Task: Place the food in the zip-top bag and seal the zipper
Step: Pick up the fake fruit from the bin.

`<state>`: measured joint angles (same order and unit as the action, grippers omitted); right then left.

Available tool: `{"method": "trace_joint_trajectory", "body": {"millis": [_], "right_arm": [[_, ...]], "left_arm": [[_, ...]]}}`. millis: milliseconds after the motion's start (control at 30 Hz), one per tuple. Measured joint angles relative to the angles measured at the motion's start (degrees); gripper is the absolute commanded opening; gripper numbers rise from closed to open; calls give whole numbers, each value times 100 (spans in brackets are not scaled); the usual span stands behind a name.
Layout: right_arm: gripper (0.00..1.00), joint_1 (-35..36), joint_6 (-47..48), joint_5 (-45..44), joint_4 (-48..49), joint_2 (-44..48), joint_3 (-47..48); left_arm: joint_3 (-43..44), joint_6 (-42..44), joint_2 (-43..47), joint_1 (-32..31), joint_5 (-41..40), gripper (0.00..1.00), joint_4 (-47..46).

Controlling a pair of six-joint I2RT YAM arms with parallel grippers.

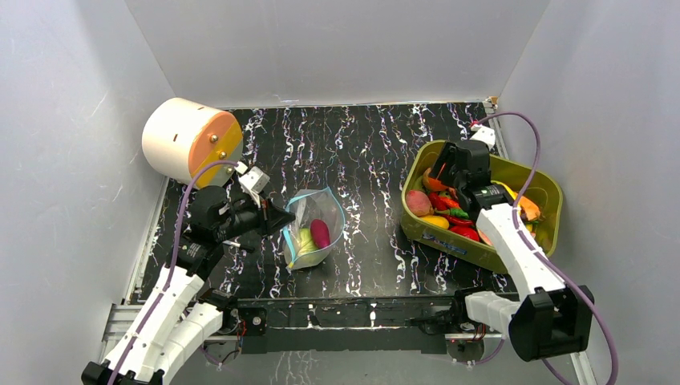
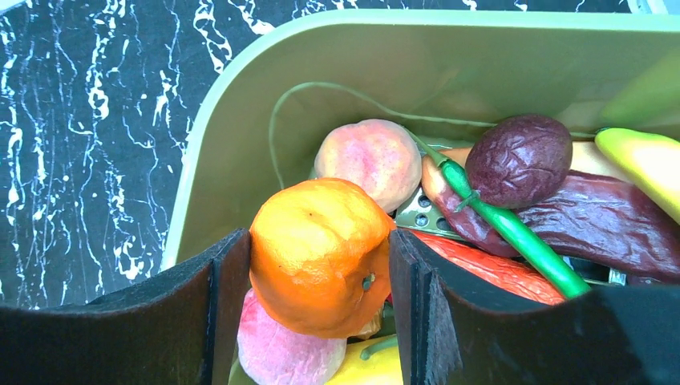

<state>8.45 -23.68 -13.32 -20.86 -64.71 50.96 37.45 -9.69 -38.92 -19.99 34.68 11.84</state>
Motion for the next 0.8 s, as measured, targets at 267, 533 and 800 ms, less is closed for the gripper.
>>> {"method": "trace_joint_trajectory", "body": {"millis": [267,533,800], "right_arm": [[33,17,138,214,-273,538,203],[32,164,118,1043,-385,881,595],[31,535,-79,1937,-341,999,905]], "left_arm": [[-26,-481,-81,0,256,0,-326],[350,-680,-378,0,-107,0,-374],[931,-522,-887,0,-625,0,-295]]}}
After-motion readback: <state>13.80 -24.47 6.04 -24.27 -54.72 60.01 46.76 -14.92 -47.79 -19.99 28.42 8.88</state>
